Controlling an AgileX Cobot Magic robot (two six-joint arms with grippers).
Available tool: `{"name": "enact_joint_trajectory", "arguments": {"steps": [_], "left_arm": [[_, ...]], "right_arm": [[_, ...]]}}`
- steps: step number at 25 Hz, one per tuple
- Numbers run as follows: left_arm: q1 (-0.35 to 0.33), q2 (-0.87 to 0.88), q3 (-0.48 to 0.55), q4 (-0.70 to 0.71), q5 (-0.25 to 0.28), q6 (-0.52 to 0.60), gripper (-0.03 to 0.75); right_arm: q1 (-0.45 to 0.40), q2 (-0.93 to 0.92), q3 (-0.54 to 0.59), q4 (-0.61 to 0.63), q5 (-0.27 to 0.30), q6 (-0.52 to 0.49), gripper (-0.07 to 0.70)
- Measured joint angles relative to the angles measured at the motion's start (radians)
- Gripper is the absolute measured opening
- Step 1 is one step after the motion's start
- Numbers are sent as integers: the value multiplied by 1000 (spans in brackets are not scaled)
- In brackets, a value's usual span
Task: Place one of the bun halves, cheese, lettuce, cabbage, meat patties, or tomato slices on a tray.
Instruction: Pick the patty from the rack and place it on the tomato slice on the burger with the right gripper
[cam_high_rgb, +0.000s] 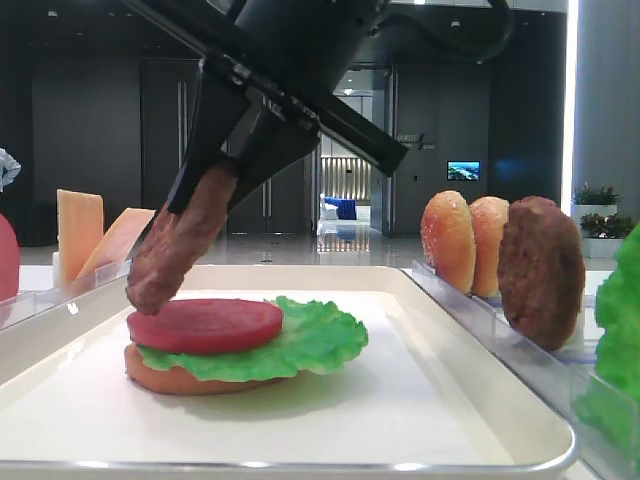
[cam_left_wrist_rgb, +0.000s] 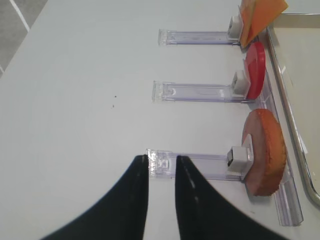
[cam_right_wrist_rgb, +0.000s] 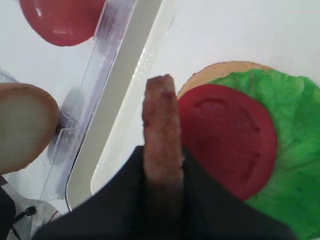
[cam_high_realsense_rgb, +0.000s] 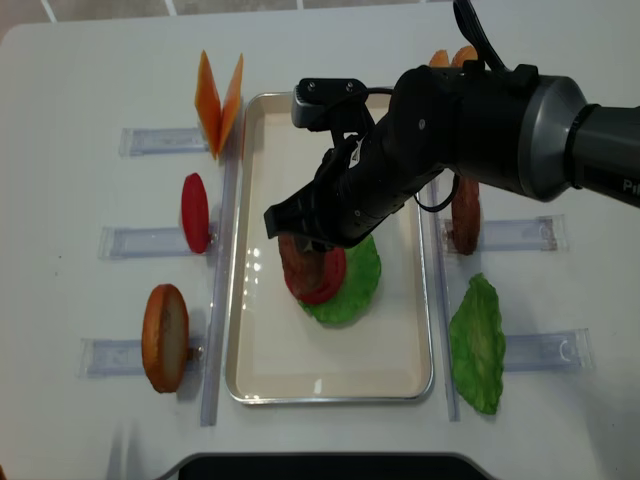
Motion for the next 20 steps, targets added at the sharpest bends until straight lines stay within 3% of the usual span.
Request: {"name": "enact_joint_trajectory", "arguments": {"steps": [15,20], "left_arm": [[0,0,0,0,0,0,141],[0,0,0,0,0,0,141]], "right_arm": [[-8,20,0,4,-5,-15,111],[-11,20,0,-1,-5,-30,192]]}}
